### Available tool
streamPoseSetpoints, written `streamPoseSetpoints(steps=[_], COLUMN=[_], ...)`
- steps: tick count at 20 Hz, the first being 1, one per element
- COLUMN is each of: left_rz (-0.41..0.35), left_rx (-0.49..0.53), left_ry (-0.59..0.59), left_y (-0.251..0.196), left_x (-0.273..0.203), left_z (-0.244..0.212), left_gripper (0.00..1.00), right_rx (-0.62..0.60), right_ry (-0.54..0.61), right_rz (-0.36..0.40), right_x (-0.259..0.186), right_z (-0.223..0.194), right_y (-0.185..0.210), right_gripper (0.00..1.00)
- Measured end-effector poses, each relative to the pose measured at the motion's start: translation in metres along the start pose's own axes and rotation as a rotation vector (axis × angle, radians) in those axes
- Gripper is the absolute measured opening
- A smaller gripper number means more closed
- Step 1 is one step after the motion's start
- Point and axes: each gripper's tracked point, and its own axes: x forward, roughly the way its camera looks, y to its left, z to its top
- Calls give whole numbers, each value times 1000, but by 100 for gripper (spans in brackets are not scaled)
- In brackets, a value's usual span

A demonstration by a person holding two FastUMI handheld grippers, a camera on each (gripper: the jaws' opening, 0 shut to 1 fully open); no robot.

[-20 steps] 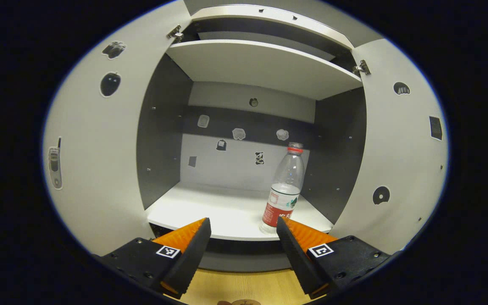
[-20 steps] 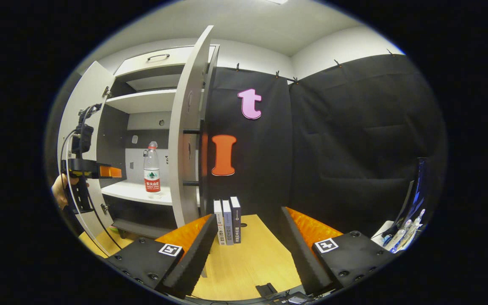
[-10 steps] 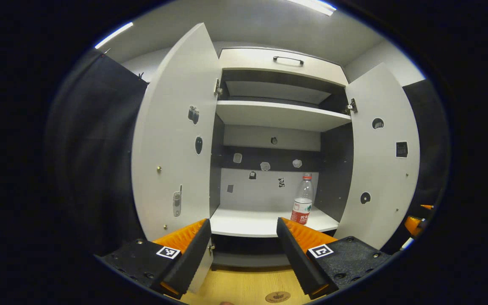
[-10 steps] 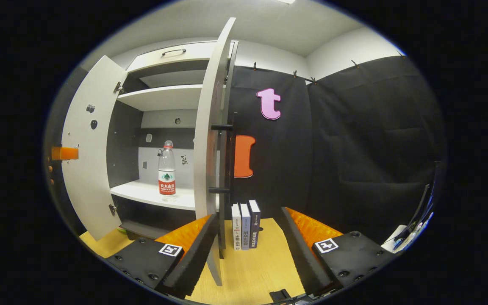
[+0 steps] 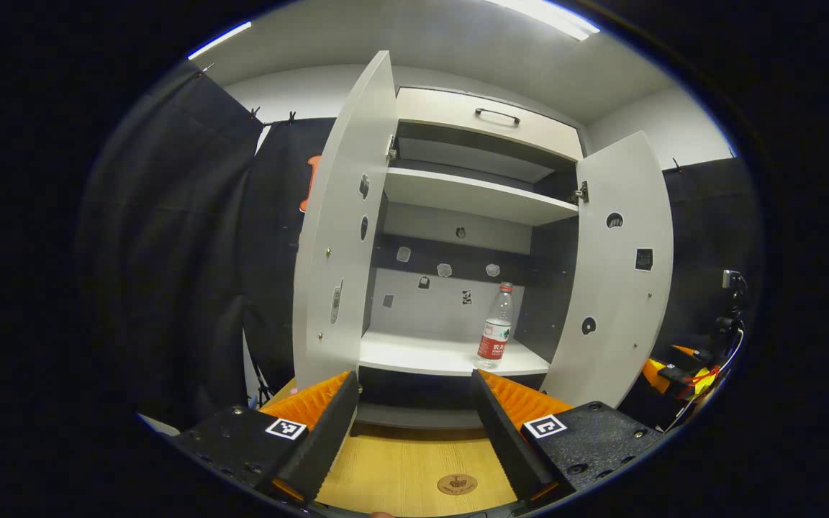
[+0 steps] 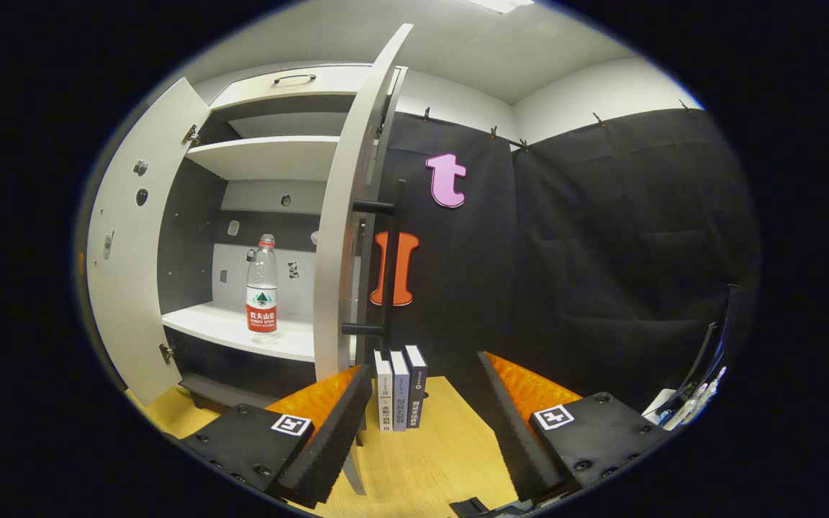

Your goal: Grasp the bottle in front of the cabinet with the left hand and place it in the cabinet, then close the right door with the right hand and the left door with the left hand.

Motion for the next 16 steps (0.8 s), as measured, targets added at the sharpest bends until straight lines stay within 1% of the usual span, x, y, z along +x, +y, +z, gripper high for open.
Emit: streamPoseSetpoints(steps=[3,5,6,11,16], left_rz=[-9,-12,-16,-24,9], left_rx=[-14,-22,-28,-55,-48], left_ry=[5,-1,2,28,27], left_y=[3,7,7,10,22], left_x=[-4,-4,-4,2,-6], left_z=[-3,-2,-3,-13,-13], left_gripper=[94,95,95,95,95], right_rx=[-7,-14,-13,-2,-10], right_ry=[5,4,4,10,-6], right_rz=[6,20,33,127,241], right_x=[-1,-3,-4,-5,3], right_z=[0,2,3,4,10], right_y=[8,17,22,62,112], right_gripper=[86,86,93,94,94])
